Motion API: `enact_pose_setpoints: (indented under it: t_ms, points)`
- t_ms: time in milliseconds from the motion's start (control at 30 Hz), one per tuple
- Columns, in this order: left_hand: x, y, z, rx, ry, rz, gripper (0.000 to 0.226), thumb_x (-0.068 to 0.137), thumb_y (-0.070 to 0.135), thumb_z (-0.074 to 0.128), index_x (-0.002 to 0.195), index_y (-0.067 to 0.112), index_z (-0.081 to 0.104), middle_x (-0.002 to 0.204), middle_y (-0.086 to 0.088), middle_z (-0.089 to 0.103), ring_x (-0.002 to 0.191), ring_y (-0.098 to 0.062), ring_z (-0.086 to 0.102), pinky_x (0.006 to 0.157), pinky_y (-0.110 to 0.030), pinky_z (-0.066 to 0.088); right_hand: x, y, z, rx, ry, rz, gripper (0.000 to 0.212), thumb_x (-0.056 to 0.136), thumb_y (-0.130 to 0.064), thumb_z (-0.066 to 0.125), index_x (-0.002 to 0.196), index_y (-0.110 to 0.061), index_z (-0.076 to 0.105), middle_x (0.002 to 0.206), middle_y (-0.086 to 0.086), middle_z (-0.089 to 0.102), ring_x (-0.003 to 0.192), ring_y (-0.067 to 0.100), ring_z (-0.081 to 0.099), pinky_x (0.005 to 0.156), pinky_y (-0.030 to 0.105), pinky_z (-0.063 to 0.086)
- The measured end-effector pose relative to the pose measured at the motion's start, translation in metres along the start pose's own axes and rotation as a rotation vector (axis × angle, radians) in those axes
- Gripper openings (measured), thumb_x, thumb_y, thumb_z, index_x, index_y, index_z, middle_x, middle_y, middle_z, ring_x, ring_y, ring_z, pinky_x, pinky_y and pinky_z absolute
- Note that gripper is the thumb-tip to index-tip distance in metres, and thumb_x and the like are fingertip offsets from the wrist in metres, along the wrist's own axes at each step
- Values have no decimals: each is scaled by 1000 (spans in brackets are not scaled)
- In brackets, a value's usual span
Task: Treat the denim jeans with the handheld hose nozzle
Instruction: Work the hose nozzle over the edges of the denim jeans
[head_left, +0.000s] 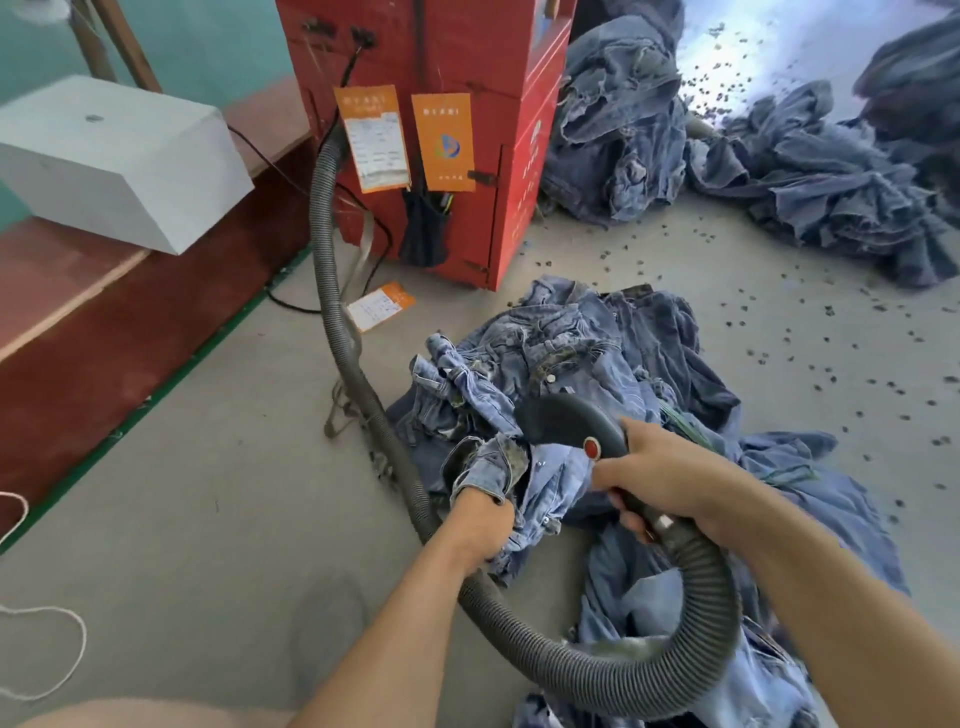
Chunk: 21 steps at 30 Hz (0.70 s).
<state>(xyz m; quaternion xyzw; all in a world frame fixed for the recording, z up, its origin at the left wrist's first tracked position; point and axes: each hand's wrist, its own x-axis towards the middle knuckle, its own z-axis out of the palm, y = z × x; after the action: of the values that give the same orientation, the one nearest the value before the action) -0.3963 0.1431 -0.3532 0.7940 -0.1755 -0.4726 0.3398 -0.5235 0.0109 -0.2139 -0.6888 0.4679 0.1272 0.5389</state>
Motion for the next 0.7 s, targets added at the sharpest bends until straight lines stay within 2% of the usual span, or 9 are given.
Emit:
enact_pose_setpoints:
  t_ms: [67,133,200,300,333,400,500,567,700]
  points:
    - [4,-1,-2,-72,16,81,53,100,-1,47,152,7,44,143,-8,56,131,-28,53,114,-30,40,-14,10,-4,-35,-49,7,22,86,-8,63,102,-7,48,61,11,58,44,24,52,44,31,47]
    - [5,-2,-2,-108,18,91,53,99,-5,45,150,7,44,137,-7,58,121,-24,55,110,-28,41,-15,13,0,-123,-64,19,23,86,-8,63,103,-6,49,59,10,59,43,24,52,44,31,47]
    - [2,-3,3,-120,-8,71,46,99,-4,46,144,7,49,116,-6,64,109,-29,60,101,-30,47,-1,7,8,-153,-33,-3,20,89,-6,62,105,-4,50,61,10,59,44,24,52,46,33,48]
    - [-4,-3,4,-173,-26,39,48,98,-3,45,143,11,51,118,-18,68,126,-42,58,102,-42,50,20,-2,15,-90,39,-63,21,91,-2,59,109,-3,48,68,16,58,47,24,52,50,37,49]
    - [-3,-3,3,-237,-32,25,45,97,-5,44,138,10,55,107,-16,71,119,-38,63,90,-40,54,20,0,14,-43,48,-72,21,91,-3,59,109,-5,48,68,15,58,47,24,52,49,36,49]
    - [2,-1,-3,-386,-27,-13,36,94,-9,44,118,10,62,80,1,66,83,-17,69,63,-25,52,12,13,10,11,31,-82,21,87,-8,62,104,-10,49,63,10,59,45,24,52,45,33,48]
    - [11,0,-7,-560,-23,-103,27,92,-13,47,98,7,63,91,-5,61,81,-19,57,65,-26,51,-7,30,7,-34,-26,-51,29,78,-18,65,102,-12,50,59,7,60,44,25,53,43,32,46]
    - [12,-5,-2,-617,-89,-94,26,91,-17,46,102,-1,64,94,-15,65,84,-26,62,71,-32,54,-5,28,11,-100,-54,-57,28,80,-16,62,104,-10,49,60,8,60,45,25,54,45,34,48]
    - [4,-11,8,-690,-199,-107,36,90,-23,41,106,-5,67,81,-14,73,58,-18,68,52,-27,54,25,10,19,-199,112,-102,21,90,-13,61,108,-8,49,76,17,66,60,27,61,60,46,57]
